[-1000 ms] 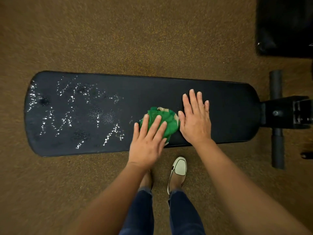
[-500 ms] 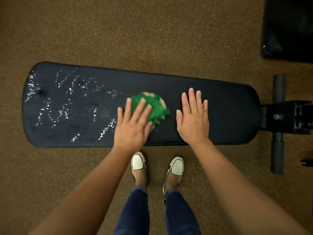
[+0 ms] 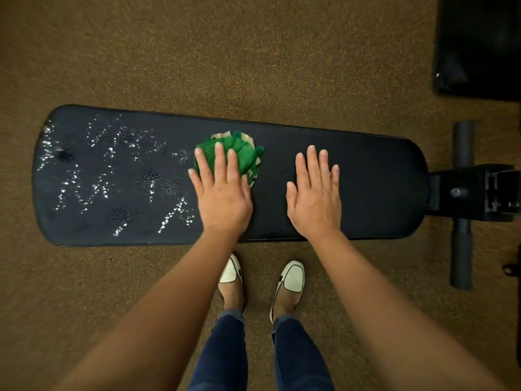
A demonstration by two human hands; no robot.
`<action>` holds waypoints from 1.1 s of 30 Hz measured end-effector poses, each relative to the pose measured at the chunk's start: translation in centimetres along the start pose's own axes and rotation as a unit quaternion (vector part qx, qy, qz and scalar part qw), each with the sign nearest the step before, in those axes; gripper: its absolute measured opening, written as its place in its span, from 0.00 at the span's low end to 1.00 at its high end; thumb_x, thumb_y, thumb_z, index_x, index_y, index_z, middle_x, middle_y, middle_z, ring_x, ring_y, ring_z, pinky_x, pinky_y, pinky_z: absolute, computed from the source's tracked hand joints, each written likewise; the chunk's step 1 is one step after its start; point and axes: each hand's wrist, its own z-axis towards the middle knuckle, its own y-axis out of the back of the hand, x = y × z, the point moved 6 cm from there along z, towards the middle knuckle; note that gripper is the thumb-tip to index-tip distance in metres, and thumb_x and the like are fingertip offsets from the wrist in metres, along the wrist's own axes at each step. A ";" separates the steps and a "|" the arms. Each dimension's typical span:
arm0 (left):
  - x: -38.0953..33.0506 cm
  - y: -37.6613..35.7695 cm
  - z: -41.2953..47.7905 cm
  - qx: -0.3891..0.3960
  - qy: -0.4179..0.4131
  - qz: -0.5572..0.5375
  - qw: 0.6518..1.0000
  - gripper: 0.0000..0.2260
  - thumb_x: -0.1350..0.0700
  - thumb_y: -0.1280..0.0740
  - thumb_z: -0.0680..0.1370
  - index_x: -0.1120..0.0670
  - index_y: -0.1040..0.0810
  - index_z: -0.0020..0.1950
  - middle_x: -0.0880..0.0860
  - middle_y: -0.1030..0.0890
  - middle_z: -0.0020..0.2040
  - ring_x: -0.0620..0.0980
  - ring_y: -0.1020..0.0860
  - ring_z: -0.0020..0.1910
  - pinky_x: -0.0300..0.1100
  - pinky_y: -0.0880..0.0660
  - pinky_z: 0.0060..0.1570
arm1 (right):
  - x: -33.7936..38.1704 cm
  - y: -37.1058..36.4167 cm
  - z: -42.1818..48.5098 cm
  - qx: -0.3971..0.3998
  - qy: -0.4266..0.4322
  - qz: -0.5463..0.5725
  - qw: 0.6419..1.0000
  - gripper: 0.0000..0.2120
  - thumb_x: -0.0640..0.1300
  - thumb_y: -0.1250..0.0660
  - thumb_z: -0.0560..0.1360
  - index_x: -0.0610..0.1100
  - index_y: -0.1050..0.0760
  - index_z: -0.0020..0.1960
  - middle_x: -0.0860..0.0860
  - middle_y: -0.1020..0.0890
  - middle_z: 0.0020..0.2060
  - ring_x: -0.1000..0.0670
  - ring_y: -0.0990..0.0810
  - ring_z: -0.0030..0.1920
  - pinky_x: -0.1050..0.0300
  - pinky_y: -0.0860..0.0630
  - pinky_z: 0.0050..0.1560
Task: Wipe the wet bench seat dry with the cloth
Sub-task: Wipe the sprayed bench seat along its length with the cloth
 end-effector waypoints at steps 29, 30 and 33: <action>-4.4 -1.0 -3.6 0.030 -0.219 0.000 0.975 0.23 0.48 0.46 0.80 0.54 0.37 0.74 0.55 0.39 0.76 0.65 0.50 0.75 0.65 0.48 0.71 | 0.1 0.1 0.0 -0.006 -0.002 0.004 1.000 0.30 0.49 0.52 0.77 0.38 0.46 0.77 0.41 0.46 0.77 0.41 0.51 0.77 0.42 0.53 0.75; -4.1 -1.1 -4.7 0.041 -0.263 0.008 0.964 0.23 0.48 0.46 0.81 0.54 0.37 0.75 0.55 0.39 0.76 0.63 0.50 0.76 0.63 0.49 0.72 | 0.0 0.2 -0.1 -0.003 0.000 0.010 1.000 0.31 0.48 0.52 0.76 0.37 0.47 0.77 0.41 0.46 0.77 0.41 0.51 0.77 0.42 0.53 0.76; -1.6 -0.4 -2.6 0.023 -0.286 0.036 0.957 0.24 0.46 0.48 0.81 0.53 0.38 0.75 0.54 0.39 0.76 0.62 0.48 0.76 0.62 0.48 0.72 | 0.0 0.4 -0.1 0.000 0.004 0.019 1.000 0.31 0.49 0.52 0.77 0.37 0.47 0.77 0.40 0.46 0.77 0.41 0.51 0.77 0.42 0.53 0.76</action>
